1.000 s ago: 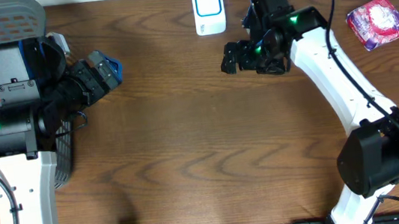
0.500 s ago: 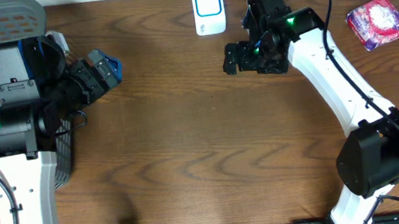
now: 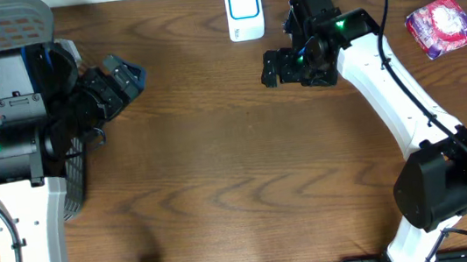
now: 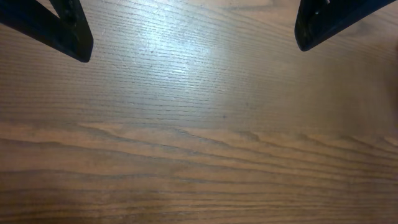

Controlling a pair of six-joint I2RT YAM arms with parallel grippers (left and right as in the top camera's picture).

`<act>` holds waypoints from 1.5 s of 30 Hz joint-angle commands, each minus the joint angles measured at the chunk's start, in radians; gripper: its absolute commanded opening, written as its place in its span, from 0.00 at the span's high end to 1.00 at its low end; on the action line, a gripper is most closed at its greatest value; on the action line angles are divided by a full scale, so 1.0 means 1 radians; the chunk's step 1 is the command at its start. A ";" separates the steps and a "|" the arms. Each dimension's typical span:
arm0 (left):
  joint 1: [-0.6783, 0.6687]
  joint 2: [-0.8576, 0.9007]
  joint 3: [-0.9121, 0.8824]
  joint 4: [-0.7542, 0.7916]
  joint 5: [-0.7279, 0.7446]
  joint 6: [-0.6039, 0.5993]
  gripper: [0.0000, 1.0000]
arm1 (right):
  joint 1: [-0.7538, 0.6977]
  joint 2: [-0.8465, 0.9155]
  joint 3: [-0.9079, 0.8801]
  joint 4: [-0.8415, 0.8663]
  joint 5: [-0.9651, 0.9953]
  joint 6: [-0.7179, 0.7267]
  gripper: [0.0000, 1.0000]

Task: Scan the item barcode
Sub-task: 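Reach into the basket and grasp the green wipes pack with left gripper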

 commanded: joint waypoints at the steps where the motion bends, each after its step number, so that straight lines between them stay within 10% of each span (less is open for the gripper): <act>1: 0.007 -0.016 0.019 0.048 0.016 0.035 0.02 | 0.004 0.001 -0.002 0.002 0.008 -0.016 0.01; 20: 0.483 0.013 0.148 0.040 -0.695 0.019 0.02 | 0.004 0.001 -0.002 0.002 0.008 -0.016 0.01; 45: 0.599 0.568 0.014 -0.149 -0.903 -0.144 0.02 | 0.004 0.001 -0.002 0.002 0.008 -0.016 0.01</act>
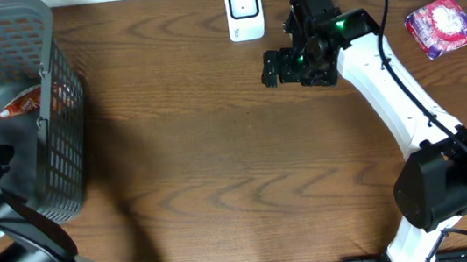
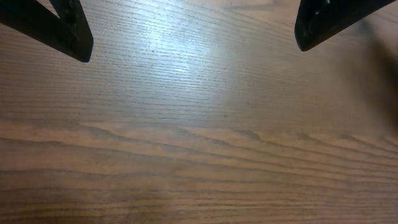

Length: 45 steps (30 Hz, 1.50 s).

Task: Scan the item barcode
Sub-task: 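Reach into the basket and grasp the green wipes pack with left gripper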

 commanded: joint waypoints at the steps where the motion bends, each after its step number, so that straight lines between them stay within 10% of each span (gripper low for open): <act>1: 0.026 0.046 -0.002 -0.001 -0.028 -0.022 0.02 | 0.004 0.001 -0.002 0.001 0.004 -0.016 0.01; 25: 0.031 0.247 -0.032 0.087 0.090 -0.015 0.16 | 0.004 0.001 -0.002 0.001 0.004 -0.016 0.01; 34: 0.031 0.248 -0.039 0.085 0.105 -0.015 0.89 | 0.004 0.001 -0.002 0.001 0.004 -0.016 0.01; 45: 0.026 0.124 0.069 0.010 0.187 -0.007 0.93 | 0.004 0.001 -0.002 0.001 0.004 -0.016 0.01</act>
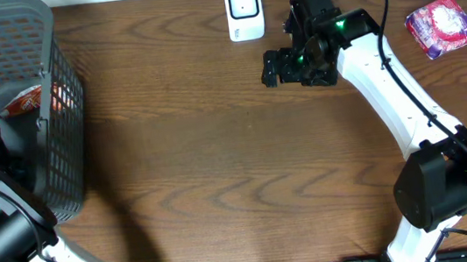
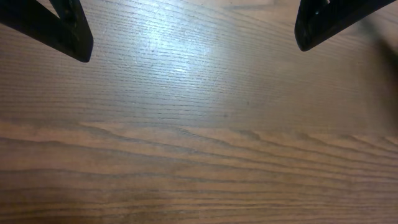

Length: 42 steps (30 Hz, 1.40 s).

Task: Scan the item barcode
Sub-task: 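Reach into the basket and grasp the green wipes pack with left gripper, then carry the wipes pack out toward the right gripper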

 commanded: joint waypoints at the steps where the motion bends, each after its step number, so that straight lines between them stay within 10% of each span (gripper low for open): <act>1: -0.002 -0.128 0.095 -0.020 0.066 -0.002 0.93 | 0.004 0.001 -0.002 0.000 0.004 -0.016 0.01; 12: -0.043 -0.636 0.142 0.227 0.602 -0.002 0.93 | 0.004 0.001 -0.002 0.000 0.004 -0.016 0.01; 19: -0.351 -0.769 0.142 0.277 0.673 0.212 0.93 | 0.004 0.001 -0.002 0.000 0.004 -0.016 0.01; 37: -0.996 -0.373 0.105 0.120 0.564 0.309 0.93 | 0.004 0.001 -0.002 0.000 0.004 -0.016 0.01; 40: -1.029 -0.301 0.105 0.120 0.565 0.307 0.83 | 0.004 0.001 -0.002 0.000 0.004 -0.016 0.01; 42: -1.045 -0.263 0.105 0.120 0.565 0.297 0.56 | 0.004 0.001 -0.002 0.001 0.004 -0.016 0.01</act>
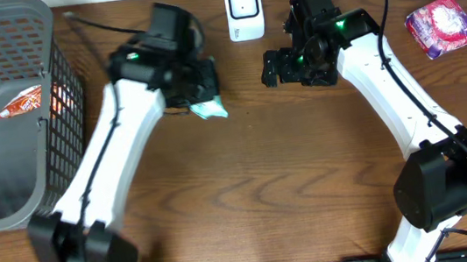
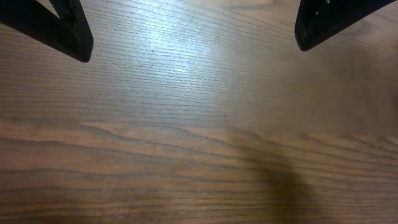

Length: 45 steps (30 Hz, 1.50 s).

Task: Scan the item barcode
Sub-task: 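Carry the wipes pack out toward the right gripper, then grasp the wipes pack with the right gripper and release left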

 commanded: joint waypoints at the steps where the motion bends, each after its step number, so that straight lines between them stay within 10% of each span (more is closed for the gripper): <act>1: -0.023 0.050 -0.009 -0.006 -0.009 0.000 0.47 | 0.004 0.001 -0.002 0.001 0.004 -0.016 0.01; 12: 0.098 -0.032 0.093 -0.063 -0.009 0.002 0.34 | 0.000 0.000 -0.002 0.008 -0.042 -0.026 0.01; 27: 0.665 -0.392 0.108 -0.131 -0.010 -0.040 0.02 | 0.138 0.004 -0.061 0.069 0.035 0.250 0.09; 45: 0.760 -0.402 0.107 -0.204 -0.010 -0.040 0.02 | 0.307 0.032 -0.367 0.471 0.081 0.492 0.29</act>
